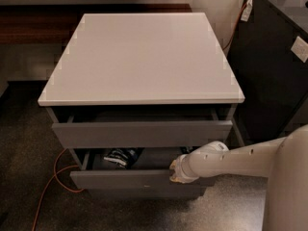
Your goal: Pick blue chip bag from middle drawer and place on counter
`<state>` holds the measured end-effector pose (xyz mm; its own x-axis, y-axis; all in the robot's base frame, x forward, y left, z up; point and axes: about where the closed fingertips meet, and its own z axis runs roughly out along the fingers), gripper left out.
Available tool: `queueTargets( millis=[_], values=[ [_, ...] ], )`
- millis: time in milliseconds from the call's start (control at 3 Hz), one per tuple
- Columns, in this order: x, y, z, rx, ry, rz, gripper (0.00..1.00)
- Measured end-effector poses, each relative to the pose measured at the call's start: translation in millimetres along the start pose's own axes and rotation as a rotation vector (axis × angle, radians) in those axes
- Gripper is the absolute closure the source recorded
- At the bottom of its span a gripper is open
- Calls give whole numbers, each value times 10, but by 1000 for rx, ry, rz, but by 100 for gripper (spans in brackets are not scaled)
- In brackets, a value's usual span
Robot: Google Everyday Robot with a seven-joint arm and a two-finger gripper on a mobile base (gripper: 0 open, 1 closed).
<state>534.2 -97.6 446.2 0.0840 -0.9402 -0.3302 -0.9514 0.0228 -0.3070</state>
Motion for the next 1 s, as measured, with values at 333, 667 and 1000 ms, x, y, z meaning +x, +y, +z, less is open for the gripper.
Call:
queueTargets(
  millis=[333,667,1000],
  values=[
    [2,0,0,0,0,0,51],
    [1,0,0,0,0,0,28],
    [-2,7,7,-2,-1,0,5]
  ],
)
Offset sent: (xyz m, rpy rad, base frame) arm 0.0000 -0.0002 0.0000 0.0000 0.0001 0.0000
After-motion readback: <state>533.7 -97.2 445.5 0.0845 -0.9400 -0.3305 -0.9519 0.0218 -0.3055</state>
